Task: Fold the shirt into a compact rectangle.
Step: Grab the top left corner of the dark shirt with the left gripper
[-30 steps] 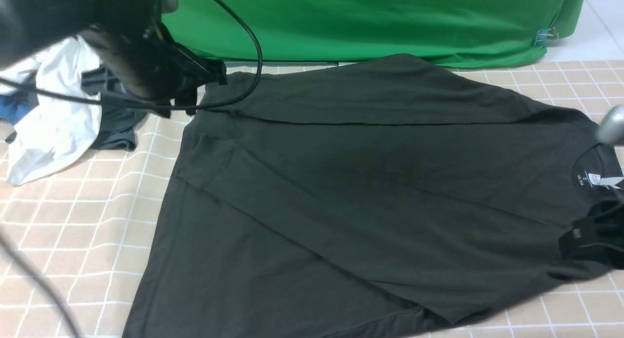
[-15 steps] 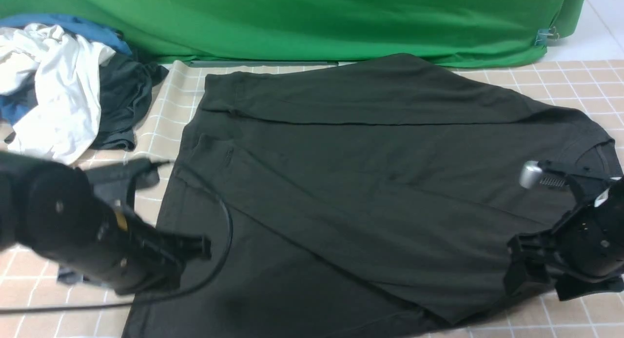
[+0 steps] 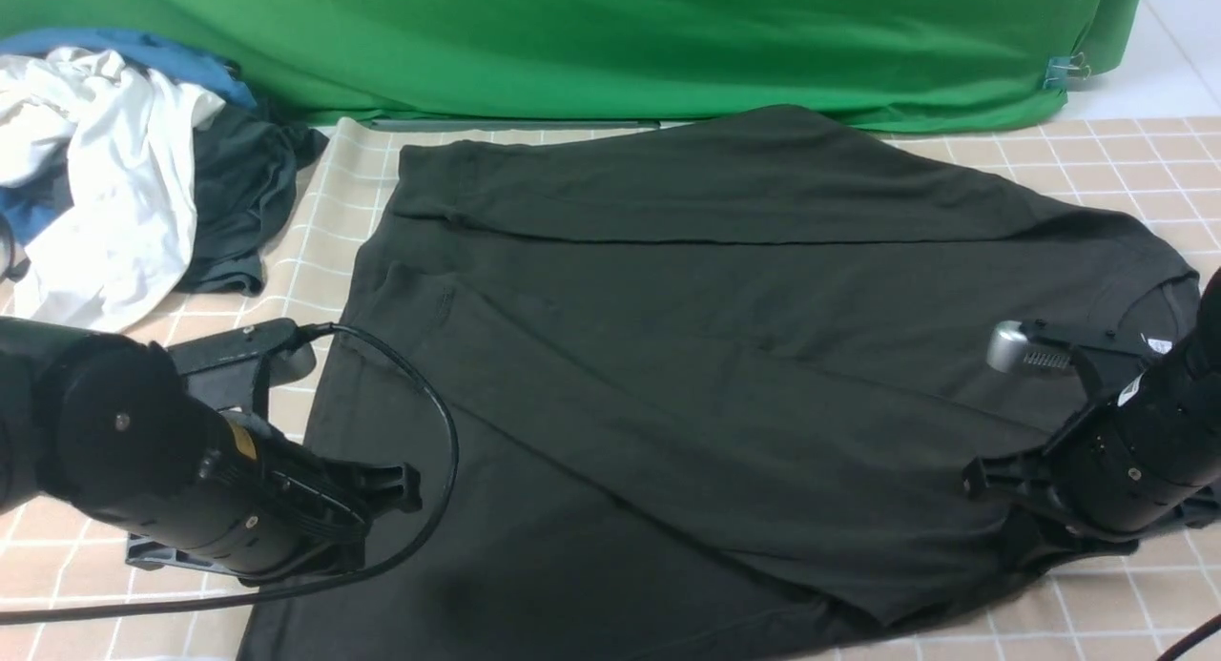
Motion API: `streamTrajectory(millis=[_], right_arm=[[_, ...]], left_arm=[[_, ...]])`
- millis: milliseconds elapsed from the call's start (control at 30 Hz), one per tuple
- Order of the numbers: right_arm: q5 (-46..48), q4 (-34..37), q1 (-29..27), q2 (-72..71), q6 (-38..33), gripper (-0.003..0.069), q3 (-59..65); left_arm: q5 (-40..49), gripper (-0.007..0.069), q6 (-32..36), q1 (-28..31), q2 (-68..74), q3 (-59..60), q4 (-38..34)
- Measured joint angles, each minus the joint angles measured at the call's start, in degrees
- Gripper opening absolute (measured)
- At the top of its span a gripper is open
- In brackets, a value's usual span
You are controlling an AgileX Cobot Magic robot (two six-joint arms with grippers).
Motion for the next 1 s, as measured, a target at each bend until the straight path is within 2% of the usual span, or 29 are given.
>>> streamTrajectory(millis=[33, 167, 333, 433, 567, 800, 867, 900, 933, 967, 1000], right_arm=[[0.1, -0.3, 0.0, -0.2, -0.4, 0.0063, 0.0], [3.2, -4.0, 0.3, -2.1, 0.4, 0.005, 0.1], [13.0, -15.7, 0.4, -8.9, 6.2, 0.005, 0.1], [17.9, -19.1, 0.4, -12.1, 7.8, 0.0049, 0.3], [21.2, -19.9, 0.4, -14.3, 8.0, 0.0049, 3.6], [20.8, -20.4, 0.4, -14.6, 9.2, 0.0064, 11.2], [20.8, -21.0, 0.4, -14.6, 10.1, 0.014, 12.1], [20.9, -21.3, 0.4, -14.6, 10.4, 0.0232, 12.1], [20.9, -21.4, 0.4, -14.6, 10.4, 0.0246, 12.1], [20.9, -21.6, 0.4, -14.8, 10.4, 0.0351, 12.1], [20.9, -21.6, 0.4, -15.0, 10.4, 0.0363, 12.1]], left_arm=[[0.1, 0.0012, 0.0, 0.0, 0.0, 0.0, 0.0], [1.0, 0.0012, 0.0, 0.0, 0.0, 0.0, 0.0], [2.7, 0.0012, 0.0, 0.0, 0.0, 0.0, 0.0], [3.4, 0.0012, 0.0, 0.0, 0.0, 0.0, 0.0], [5.4, 0.0012, 0.0, 0.0, 0.0, -0.8, 0.0], [11.3, 0.0012, -1.7, 0.0, 0.0, -6.1, -0.3], [12.2, 0.0012, -3.8, 0.1, 0.2, -10.1, -0.3], [12.8, 0.0012, -5.4, 0.3, 0.7, -13.3, -0.3], [12.9, 0.0012, -5.6, 0.3, 0.9, -14.4, -0.3], [13.5, 0.0012, -6.5, 0.8, 2.3, -18.9, -0.5], [13.5, 0.0012, -6.6, 0.8, 2.5, -19.5, -0.5]])
